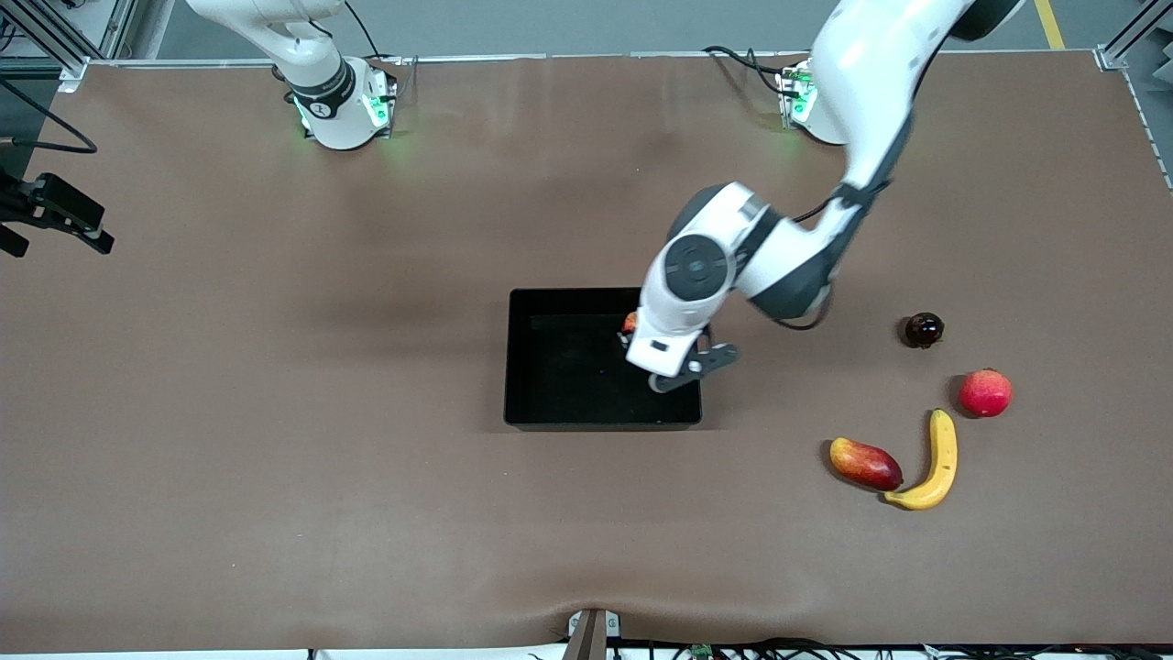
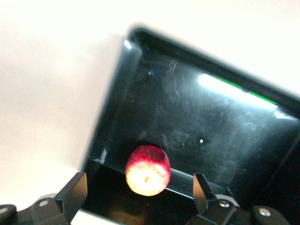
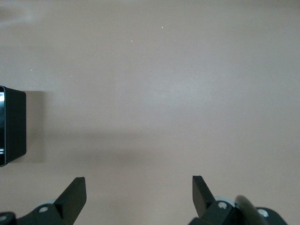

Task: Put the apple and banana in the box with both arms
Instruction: 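Lower the apple into the box and open the left gripper, then move the left gripper to the yellow banana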

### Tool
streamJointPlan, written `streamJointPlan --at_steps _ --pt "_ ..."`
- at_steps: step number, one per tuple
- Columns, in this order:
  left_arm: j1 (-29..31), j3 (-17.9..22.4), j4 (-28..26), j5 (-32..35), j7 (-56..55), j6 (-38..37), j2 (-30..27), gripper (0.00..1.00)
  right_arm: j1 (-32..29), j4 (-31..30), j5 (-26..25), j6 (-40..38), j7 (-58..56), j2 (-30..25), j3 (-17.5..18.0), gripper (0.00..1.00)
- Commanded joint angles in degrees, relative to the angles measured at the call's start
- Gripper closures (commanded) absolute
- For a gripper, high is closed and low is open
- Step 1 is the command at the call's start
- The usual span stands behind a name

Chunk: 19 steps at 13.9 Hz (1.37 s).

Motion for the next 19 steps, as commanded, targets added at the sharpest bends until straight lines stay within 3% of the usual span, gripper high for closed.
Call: streamJointPlan --at_steps 1,6,10,15,19 --pt "4.7 -0.1 -0.7 1.5 5.0 -2.1 -4.0 0.0 -0.4 -0.6 -1.0 -0.9 -0.8 -0.4 0.1 0.0" --pt "16.6 0.0 -1.0 2.5 28.5 -2.0 -3.1 0.0 -0.3 -0.3 -1.0 -1.2 -0.9 0.1 0.0 0.0" --pt "21.7 -0.1 -1.0 14.0 36.5 -1.2 0.2 0.0 -0.2 -0.3 -1.0 -1.3 -0.9 0.1 0.0 0.0" --pt "30.4 -0.1 -1.0 14.7 51.7 7.4 4.9 0.0 -0.2 -0.3 -1.0 -1.7 -0.9 0.2 0.0 0.0" --pt "33.8 0.2 -1.0 14.7 64.5 14.4 8.2 0.0 -0.2 -0.3 -1.0 -1.7 -0.8 0.5 0.0 0.0"
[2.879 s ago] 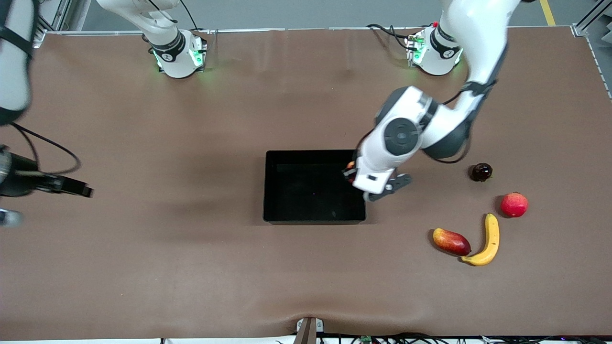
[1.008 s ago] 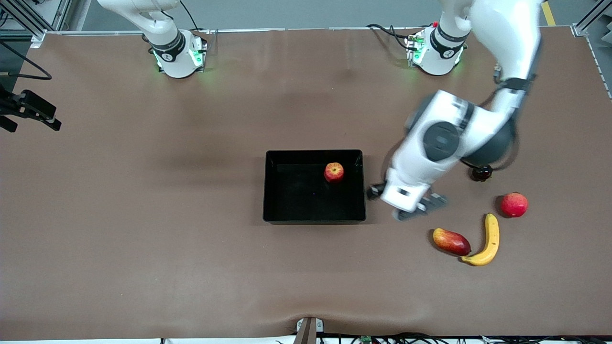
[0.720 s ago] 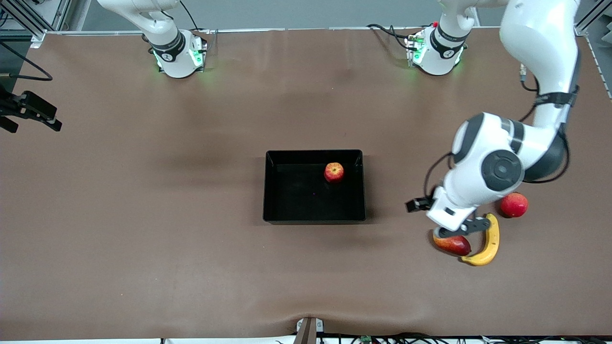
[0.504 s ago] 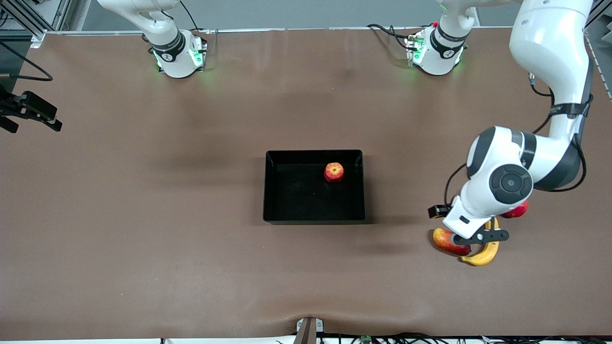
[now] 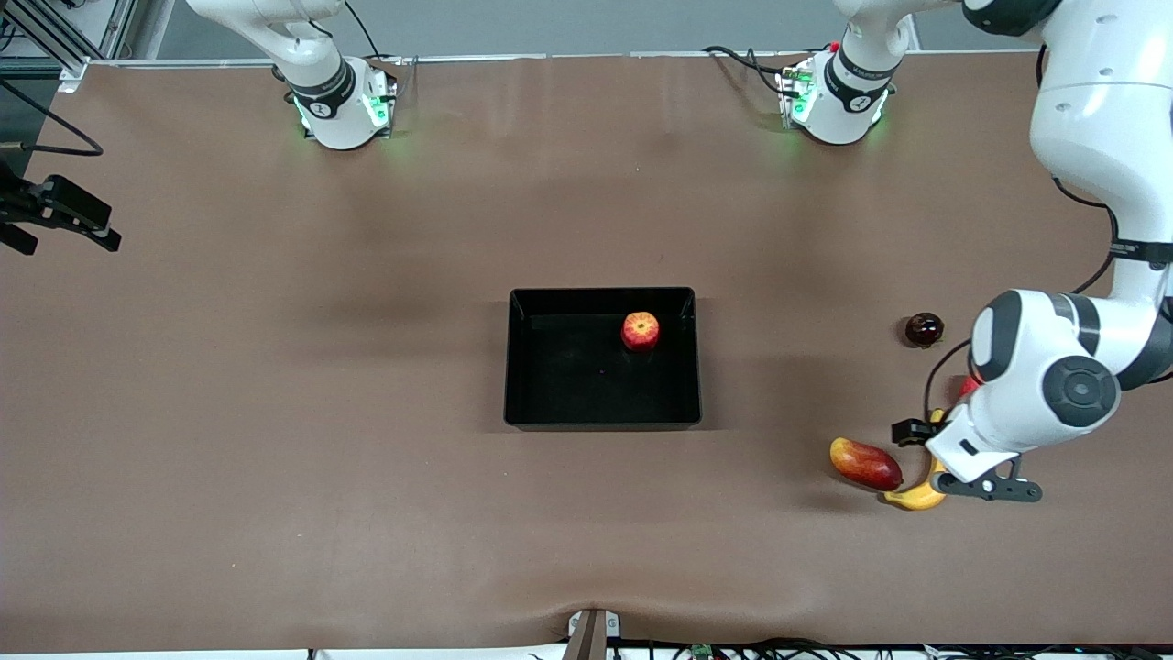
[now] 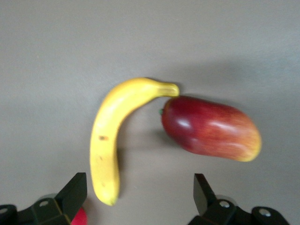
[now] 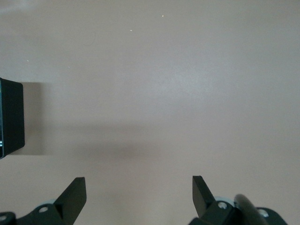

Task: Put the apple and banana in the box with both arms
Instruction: 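Move the left gripper to the yellow banana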

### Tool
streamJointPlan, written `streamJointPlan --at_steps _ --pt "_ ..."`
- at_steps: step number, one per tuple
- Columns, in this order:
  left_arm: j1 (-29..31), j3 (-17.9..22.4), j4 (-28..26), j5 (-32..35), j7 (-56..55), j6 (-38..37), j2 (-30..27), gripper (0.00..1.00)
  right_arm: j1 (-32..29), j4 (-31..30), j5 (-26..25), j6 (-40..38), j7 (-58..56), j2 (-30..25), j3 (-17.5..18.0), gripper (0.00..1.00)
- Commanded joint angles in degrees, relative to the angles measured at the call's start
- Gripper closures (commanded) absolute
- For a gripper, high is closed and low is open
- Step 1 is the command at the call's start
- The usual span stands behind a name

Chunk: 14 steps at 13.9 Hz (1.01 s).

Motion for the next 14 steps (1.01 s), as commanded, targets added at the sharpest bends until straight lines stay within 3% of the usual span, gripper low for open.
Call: streamJointPlan --at_steps 1,7,11,13,14 --pt "0.8 -0.3 0.2 1.1 6.4 3.9 2.0 0.0 -0.1 0.0 -1.0 -0.4 -0.5 0.0 0.1 0.0" --pt "1.2 3.2 0.3 2.2 15.7 11.2 5.9 0.0 -0.1 0.0 -1.0 -0.4 -0.4 0.0 0.1 0.0" --pt "1.2 3.8 0.4 3.8 16.0 12.9 7.4 0.21 -0.1 0.0 -1.0 -0.4 -0.4 0.1 0.1 0.0" --pt "1.2 4.0 0.4 3.7 16.0 13.1 8.2 0.44 -0.1 0.1 -1.0 -0.4 -0.4 0.1 0.1 0.0" --pt "1.2 4.1 0.4 3.7 15.9 13.1 8.1 0.64 -0.1 0.1 -1.0 -0.4 -0.4 0.1 0.1 0.0"
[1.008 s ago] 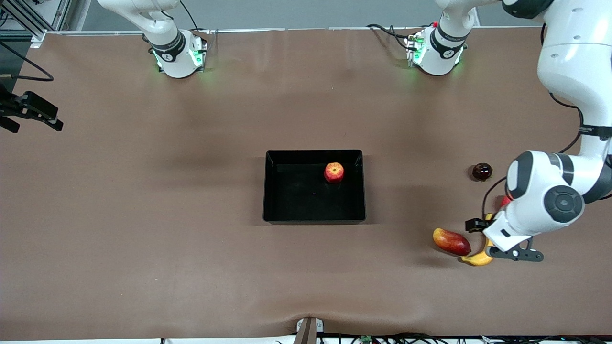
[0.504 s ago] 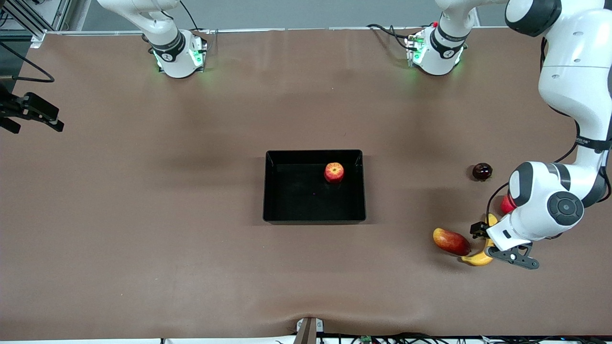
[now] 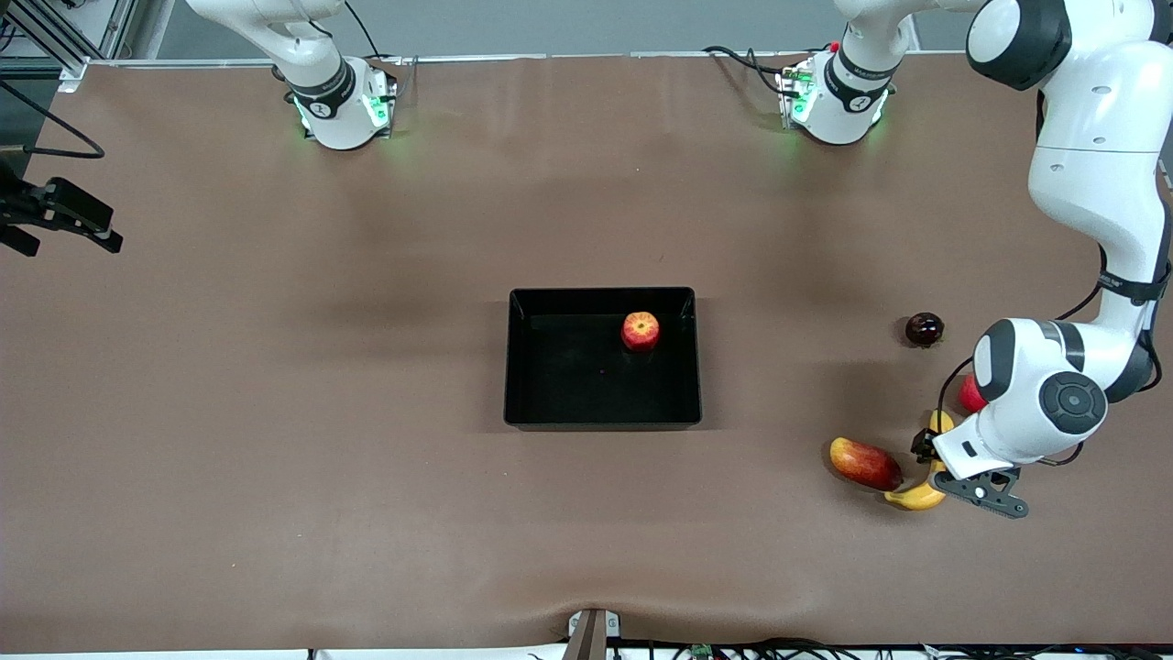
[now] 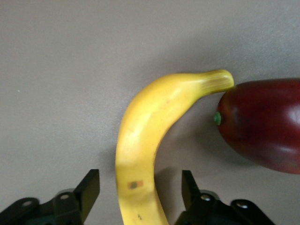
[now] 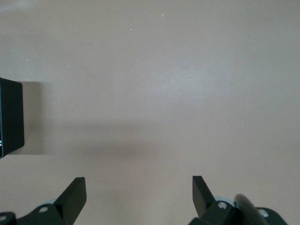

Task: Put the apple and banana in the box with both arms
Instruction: 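Close the left gripper on the banana and lift it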

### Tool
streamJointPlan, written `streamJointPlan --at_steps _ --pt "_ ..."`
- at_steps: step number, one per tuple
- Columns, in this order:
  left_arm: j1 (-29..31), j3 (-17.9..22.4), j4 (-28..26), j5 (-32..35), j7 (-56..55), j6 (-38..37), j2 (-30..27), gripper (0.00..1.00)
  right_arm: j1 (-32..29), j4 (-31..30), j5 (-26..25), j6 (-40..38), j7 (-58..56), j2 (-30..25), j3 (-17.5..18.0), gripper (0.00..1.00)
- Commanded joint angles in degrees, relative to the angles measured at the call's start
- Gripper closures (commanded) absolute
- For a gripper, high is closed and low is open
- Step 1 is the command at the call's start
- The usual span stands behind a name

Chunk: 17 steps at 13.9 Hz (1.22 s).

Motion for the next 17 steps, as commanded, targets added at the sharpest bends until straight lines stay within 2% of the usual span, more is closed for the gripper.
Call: streamJointPlan --at_steps 1,2,3,5,9,13,14,16,17 --pt "0.1 0.3 0.4 1.4 0.4 1.0 0.2 0.81 -0.1 0.2 -1.0 -0.4 -0.5 0.3 0.1 0.0" --pt "0.1 0.3 0.5 1.4 0.4 1.0 -0.1 0.96 -0.1 0.2 -1.0 -0.4 -0.5 0.3 0.1 0.0" --pt "0.2 0.3 0.5 1.5 0.4 0.9 -0.7 1.0 -0.2 0.2 -1.0 -0.4 -0.5 0.3 0.1 0.0" --pt "0.4 0.2 0.3 1.6 0.4 -1.5 -2.7 1.0 -0.2 0.2 -1.0 -0.4 -0.5 0.3 0.1 0.0" --pt "-1.0 -0.5 0.5 1.5 0.4 -10.5 -11.1 1.0 -0.2 0.2 -1.0 -0.4 -0.5 0.3 0.1 0.0" --pt "-5.8 -0.9 0.7 0.1 -1.9 -17.6 -17.8 1.0 -0.2 0.2 -1.0 -0.3 -0.5 0.3 0.1 0.0" --pt "-6.7 -1.8 0.7 -1.5 -4.3 -19.8 -19.1 1.0 -0.3 0.2 -1.0 -0.2 -0.5 0.3 0.1 0.0" --pt "-6.9 -5.9 0.7 -6.9 -10.7 -22.8 -20.2 1.0 -0.4 0.2 -1.0 -0.1 -0.5 0.4 0.1 0.0" --pt "-7.1 -8.0 0.7 -7.5 -15.5 -23.9 -20.6 1.0 -0.4 0.3 -1.0 -0.1 -0.5 0.4 0.1 0.0"
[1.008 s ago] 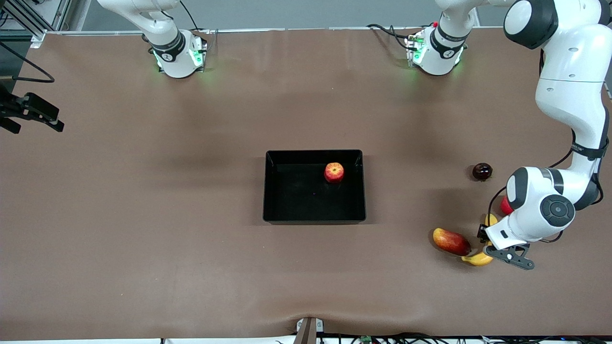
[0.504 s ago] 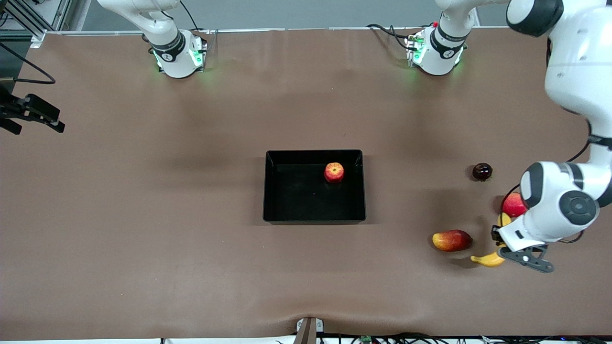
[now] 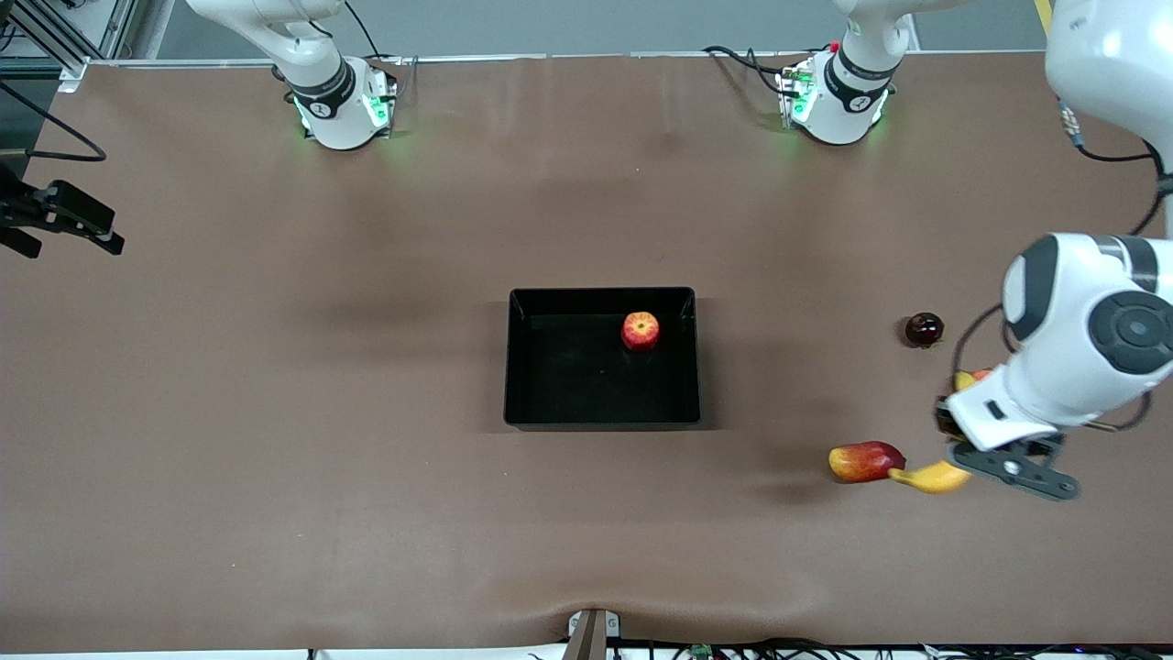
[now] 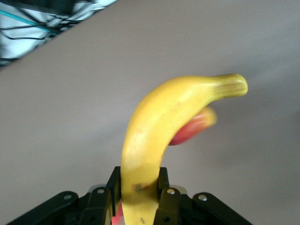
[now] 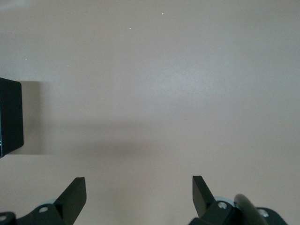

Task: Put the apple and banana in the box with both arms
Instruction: 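Carry the banana over the box with the left gripper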

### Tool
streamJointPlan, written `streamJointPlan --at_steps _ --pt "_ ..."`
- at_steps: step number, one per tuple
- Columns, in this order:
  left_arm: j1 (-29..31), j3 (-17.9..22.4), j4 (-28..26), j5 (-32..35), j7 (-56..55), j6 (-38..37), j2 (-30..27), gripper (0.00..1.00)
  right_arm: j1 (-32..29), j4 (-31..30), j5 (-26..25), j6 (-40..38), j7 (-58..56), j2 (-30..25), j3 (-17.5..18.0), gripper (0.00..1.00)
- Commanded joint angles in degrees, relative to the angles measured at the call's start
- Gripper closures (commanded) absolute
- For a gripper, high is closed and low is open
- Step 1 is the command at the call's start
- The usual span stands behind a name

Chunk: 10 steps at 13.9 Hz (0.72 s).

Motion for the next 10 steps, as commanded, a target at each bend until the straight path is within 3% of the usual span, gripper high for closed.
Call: streamJointPlan --at_steps 1,4,7,10 --pt "0.1 -5.4 -1.3 -2.2 -11.2 -2.9 -1.8 1.0 -0.4 0.3 -1.0 -0.1 -0.5 0.1 0.2 0.0" --pt "-2.4 -12.3 -1.3 -2.1 -29.0 -3.5 -1.4 1.0 -0.4 0.3 -1.0 -0.2 -0.5 0.1 0.2 0.0" --pt "-11.8 -12.4 -1.1 -1.8 -44.9 -3.3 1.1 1.0 -0.3 0.3 -1.0 -0.2 -0.5 0.1 0.2 0.0" --pt "-20.6 -12.0 3.3 -1.5 -58.6 -2.7 6.8 1.0 -0.2 0.3 -1.0 -0.2 -0.4 0.1 0.2 0.0"
